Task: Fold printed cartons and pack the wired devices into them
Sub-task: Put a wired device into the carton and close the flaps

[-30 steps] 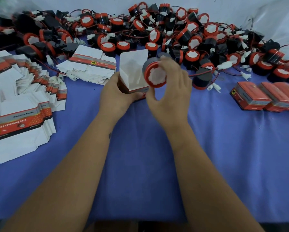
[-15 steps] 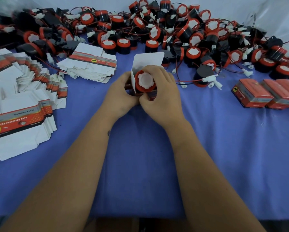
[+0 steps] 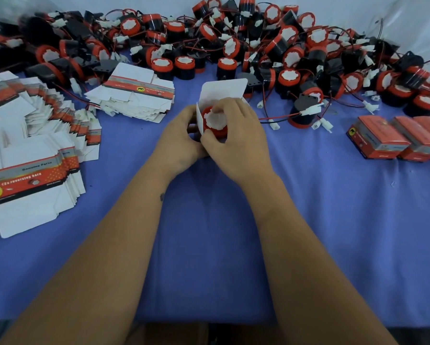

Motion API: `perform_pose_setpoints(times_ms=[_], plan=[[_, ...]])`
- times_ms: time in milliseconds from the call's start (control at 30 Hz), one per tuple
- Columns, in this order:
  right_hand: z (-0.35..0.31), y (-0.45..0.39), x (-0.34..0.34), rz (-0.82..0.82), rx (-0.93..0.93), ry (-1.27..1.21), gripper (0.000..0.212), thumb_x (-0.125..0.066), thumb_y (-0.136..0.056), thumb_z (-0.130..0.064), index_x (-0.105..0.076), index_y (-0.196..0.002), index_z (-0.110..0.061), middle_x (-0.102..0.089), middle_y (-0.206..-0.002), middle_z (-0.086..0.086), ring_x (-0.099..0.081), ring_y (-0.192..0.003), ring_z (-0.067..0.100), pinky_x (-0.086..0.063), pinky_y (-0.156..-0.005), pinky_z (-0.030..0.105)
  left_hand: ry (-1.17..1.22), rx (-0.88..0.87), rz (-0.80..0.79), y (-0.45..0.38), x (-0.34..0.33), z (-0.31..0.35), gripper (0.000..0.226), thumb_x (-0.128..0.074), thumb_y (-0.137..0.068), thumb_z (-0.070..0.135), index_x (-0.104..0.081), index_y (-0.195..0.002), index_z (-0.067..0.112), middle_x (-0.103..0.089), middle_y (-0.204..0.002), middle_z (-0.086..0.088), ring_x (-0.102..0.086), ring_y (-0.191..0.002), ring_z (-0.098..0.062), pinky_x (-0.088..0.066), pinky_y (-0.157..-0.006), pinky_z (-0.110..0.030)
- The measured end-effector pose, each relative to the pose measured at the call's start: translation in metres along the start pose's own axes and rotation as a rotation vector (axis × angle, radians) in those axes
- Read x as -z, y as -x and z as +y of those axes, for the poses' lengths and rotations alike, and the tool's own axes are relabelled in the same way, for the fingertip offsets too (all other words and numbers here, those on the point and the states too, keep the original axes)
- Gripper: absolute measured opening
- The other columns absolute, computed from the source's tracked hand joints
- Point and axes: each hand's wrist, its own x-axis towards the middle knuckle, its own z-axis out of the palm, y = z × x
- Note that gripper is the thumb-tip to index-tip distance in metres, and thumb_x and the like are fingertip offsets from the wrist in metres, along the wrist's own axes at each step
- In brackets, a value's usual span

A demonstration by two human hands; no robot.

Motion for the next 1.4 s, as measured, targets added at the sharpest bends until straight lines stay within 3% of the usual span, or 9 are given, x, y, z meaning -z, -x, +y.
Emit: perform_pose_setpoints(times_ms=[233,367,533,667,733,933,1067,1300,1400], plan=[[0.003,0.001,-0.004,-0.088,0.032,0.092,0.022,-0.052,-0.094,-0.017,-0.07,-0.096,-0.004,-0.058,-0.117,0.002,-0.05,-0.101,0.022,-0.048,-0.08,0.039,-0.043,0.015,0.023,-0.002,-0.001,-0.001,0.043,-0.065,-0.081,-0.002,-0.053,-0.114,0.024,-0.063,-0.096,0.011,-0.06,-0.085,-0.004,-0.048,-0.058,-0.009],[-0.001,0.005,0.003,0.126,0.08,0.135,0.027,-0.052,-0.091,-0.019,-0.06,-0.068,-0.007,-0.054,-0.077,0.002,-0.046,-0.072,0.018,-0.036,-0.056,0.031,0.002,0.032,0.089,-0.002,-0.003,-0.002,0.05,-0.079,-0.076,0.013,-0.053,-0.116,0.028,-0.066,-0.104,0.013,-0.064,-0.096,-0.006,-0.054,-0.072,-0.019],[0.007,-0.002,0.01,0.229,-0.547,-0.053,0.043,-0.051,-0.088,-0.022,-0.023,-0.055,-0.021,-0.024,-0.049,-0.003,-0.02,-0.048,0.015,-0.014,-0.048,0.028,-0.03,0.033,0.165,-0.003,-0.002,-0.003,0.058,-0.086,-0.072,0.021,-0.051,-0.118,0.03,-0.063,-0.106,0.021,-0.059,-0.098,0.007,-0.052,-0.083,-0.019],[0.025,-0.007,0.022,0.306,-0.83,-0.581,0.016,-0.065,-0.09,-0.028,-0.057,-0.085,-0.016,-0.049,-0.073,-0.005,-0.044,-0.063,0.012,-0.04,-0.059,0.026,-0.045,0.022,0.154,-0.003,-0.003,-0.003,0.06,-0.085,-0.073,0.021,-0.049,-0.12,0.03,-0.061,-0.108,0.021,-0.058,-0.101,0.006,-0.051,-0.085,-0.019],[0.027,-0.007,0.028,0.337,-0.78,-0.852,0.021,-0.064,-0.093,-0.016,-0.062,-0.113,-0.012,-0.049,-0.069,-0.001,-0.044,-0.06,0.013,-0.041,-0.059,0.024,-0.045,0.021,0.146,-0.004,-0.003,-0.003,0.06,-0.085,-0.074,0.021,-0.049,-0.121,0.031,-0.061,-0.108,0.021,-0.058,-0.1,0.007,-0.051,-0.083,-0.018],[0.016,-0.006,0.041,0.183,-0.393,-1.069,0.031,-0.039,-0.085,-0.012,-0.069,-0.09,-0.007,-0.067,-0.071,0.007,-0.05,-0.064,0.019,-0.039,-0.064,0.03,-0.033,0.024,0.082,-0.003,-0.003,-0.003,0.059,-0.084,-0.076,0.023,-0.046,-0.121,0.034,-0.061,-0.11,0.022,-0.059,-0.1,0.006,-0.051,-0.08,-0.017],[0.008,-0.008,0.037,0.019,-0.39,-0.83,0.049,-0.034,-0.1,-0.04,-0.075,-0.082,-0.02,-0.076,-0.086,0.0,-0.055,-0.069,-0.002,-0.037,-0.077,0.023,-0.035,0.021,0.023,-0.002,-0.002,-0.002,0.06,-0.083,-0.078,0.023,-0.044,-0.123,0.035,-0.06,-0.116,0.02,-0.059,-0.109,-0.001,-0.053,-0.086,-0.024],[0.015,-0.011,0.025,0.184,-0.302,-0.465,0.012,-0.07,-0.087,-0.013,-0.072,-0.088,-0.025,-0.072,-0.087,-0.009,-0.064,-0.102,0.019,-0.053,-0.091,0.037,-0.05,-0.018,-0.109,0.002,0.004,0.001,0.058,-0.085,-0.076,0.02,-0.053,-0.122,0.03,-0.066,-0.115,0.018,-0.062,-0.106,0.002,-0.054,-0.086,-0.021],[0.023,-0.01,0.022,0.217,-0.243,-0.232,0.025,-0.067,-0.088,-0.012,-0.069,-0.106,-0.027,-0.068,-0.087,-0.012,-0.051,-0.098,0.009,-0.044,-0.09,0.019,-0.069,-0.02,-0.129,0.001,0.005,0.001,0.056,-0.085,-0.075,0.021,-0.053,-0.12,0.033,-0.065,-0.116,0.02,-0.06,-0.107,0.005,-0.051,-0.084,-0.013]])
